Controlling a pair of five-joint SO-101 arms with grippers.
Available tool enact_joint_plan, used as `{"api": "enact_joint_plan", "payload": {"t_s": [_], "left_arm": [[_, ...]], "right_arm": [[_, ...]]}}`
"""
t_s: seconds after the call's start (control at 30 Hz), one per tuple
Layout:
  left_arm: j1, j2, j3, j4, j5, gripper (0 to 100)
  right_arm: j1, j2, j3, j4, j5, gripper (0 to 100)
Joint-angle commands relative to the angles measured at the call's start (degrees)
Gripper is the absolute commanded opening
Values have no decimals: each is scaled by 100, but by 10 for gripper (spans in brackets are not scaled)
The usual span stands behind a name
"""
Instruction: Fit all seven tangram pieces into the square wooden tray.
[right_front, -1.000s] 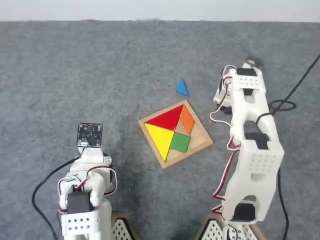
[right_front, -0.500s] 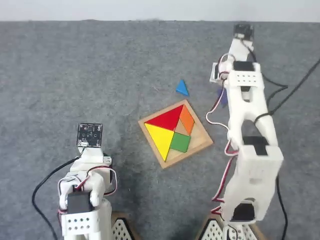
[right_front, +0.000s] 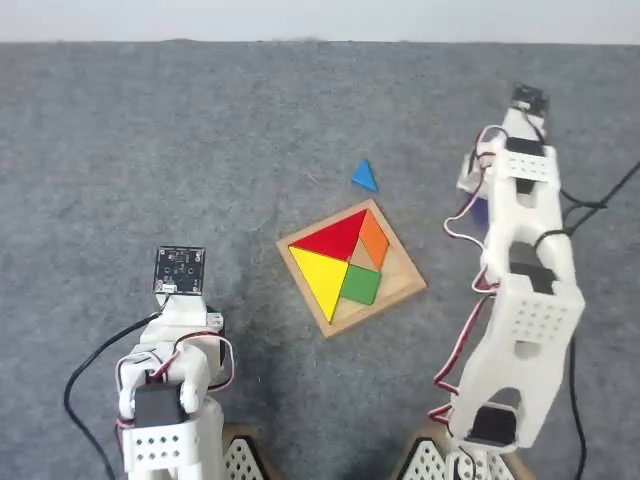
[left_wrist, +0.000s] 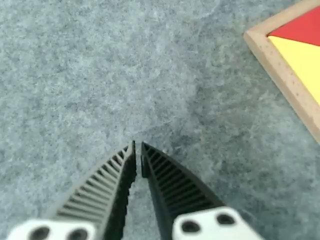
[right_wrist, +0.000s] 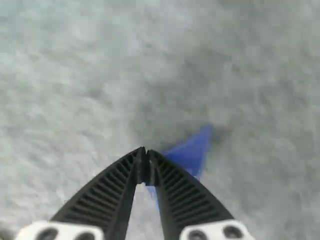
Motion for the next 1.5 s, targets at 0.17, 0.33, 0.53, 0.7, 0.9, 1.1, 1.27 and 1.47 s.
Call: {"api": "enact_joint_plan", "payload": {"t_s": [0.17,0.33,0.53,0.7,0.9,1.1,1.27,1.47], "left_arm": [[-9,-105,-75,18,97,18],[-9,-105,-75,18,97,18],[-9,-105,-75,18,97,18],[-9,-105,-75,18,97,18],[-9,-105,-75,18,97,18],[-9,-105,-75,18,97,18],[-9,-105,-75,18,97,18],[-9,-105,-75,18,97,18]], "right_arm": [[92,-2255,2743,-1200,26,6],[22,-4602,5433,-2677,53,6],[-48,-6721,6391,-2598,352,6],[-57,-6484,5635,-2290,580,6],[-154,-4084,3578,-1727,589,6],[-215,-1543,1407,-963,791,7],[119,-558,624,-505,774,7],[1033,-796,1143,-646,782,6]]}}
